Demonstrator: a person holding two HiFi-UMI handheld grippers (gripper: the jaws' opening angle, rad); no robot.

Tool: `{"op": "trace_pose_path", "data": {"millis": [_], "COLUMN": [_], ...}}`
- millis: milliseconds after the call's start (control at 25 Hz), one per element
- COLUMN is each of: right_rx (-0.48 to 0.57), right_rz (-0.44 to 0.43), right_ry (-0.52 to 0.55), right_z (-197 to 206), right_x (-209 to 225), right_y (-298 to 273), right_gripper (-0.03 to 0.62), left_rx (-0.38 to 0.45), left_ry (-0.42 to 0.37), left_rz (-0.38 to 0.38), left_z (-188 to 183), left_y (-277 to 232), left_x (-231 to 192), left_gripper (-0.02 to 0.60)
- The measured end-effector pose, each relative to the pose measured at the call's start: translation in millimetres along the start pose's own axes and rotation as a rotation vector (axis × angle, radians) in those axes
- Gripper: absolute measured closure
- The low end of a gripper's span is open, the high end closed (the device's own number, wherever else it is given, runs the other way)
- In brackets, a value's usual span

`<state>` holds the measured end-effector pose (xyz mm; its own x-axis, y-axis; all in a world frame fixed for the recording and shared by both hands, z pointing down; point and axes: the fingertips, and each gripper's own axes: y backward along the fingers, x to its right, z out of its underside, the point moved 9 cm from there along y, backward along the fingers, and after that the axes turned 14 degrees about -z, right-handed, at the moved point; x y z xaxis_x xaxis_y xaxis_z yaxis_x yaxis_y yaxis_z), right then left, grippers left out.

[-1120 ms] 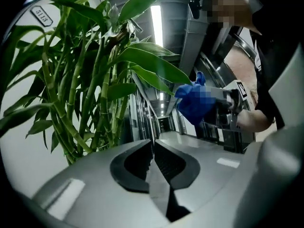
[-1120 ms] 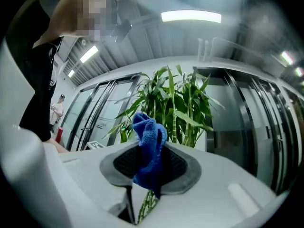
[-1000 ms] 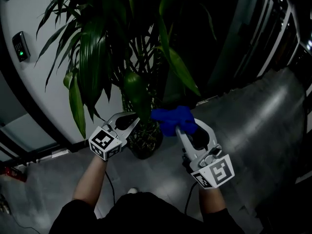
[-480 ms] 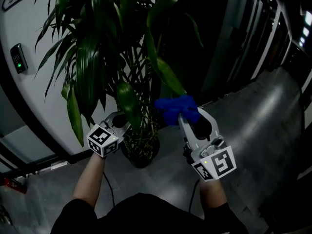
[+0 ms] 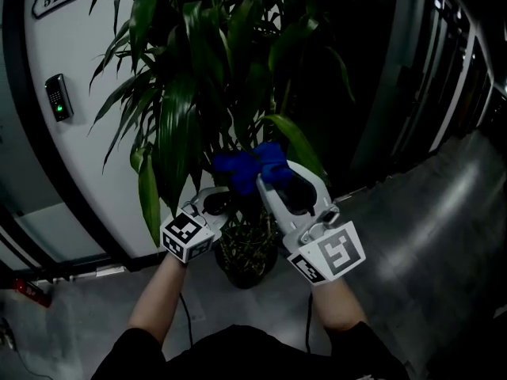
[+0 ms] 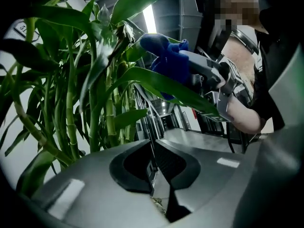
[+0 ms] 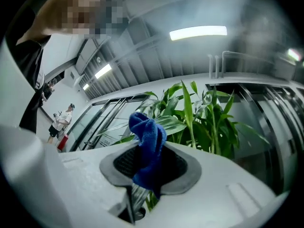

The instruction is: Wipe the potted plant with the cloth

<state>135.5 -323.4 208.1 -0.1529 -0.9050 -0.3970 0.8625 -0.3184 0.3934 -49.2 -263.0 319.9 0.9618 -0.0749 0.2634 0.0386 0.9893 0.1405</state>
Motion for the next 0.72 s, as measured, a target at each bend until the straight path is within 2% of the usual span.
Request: {"op": "trace_pose_path", "data": {"millis": [240, 600, 720], "right_rx": [-0.074, -0.161, -0.184], "right_rz": [-0.007, -0.023, -0.020], "right_ry": [-0.048, -0.136, -0.159], "right_z": [31.9, 66.0, 74.4], "right_x": [-1.7, -20.5, -26.7], "right_y": [-17.0, -12.5, -8.8], "right_gripper": [0.485, 0.485, 0.485], "left_rx": [0.046, 0.049, 0.040], "left_ry": [-0.034, -0.121, -0.124], "left_rz": [0.040, 0.076, 0.083], "left_z": [-5.1, -4.9, 0.3], "left_y": [0.7, 1.9, 4.6], "left_x": [5.8, 26.4, 29.6], "left_gripper": [0.549, 0.549, 0.549]}}
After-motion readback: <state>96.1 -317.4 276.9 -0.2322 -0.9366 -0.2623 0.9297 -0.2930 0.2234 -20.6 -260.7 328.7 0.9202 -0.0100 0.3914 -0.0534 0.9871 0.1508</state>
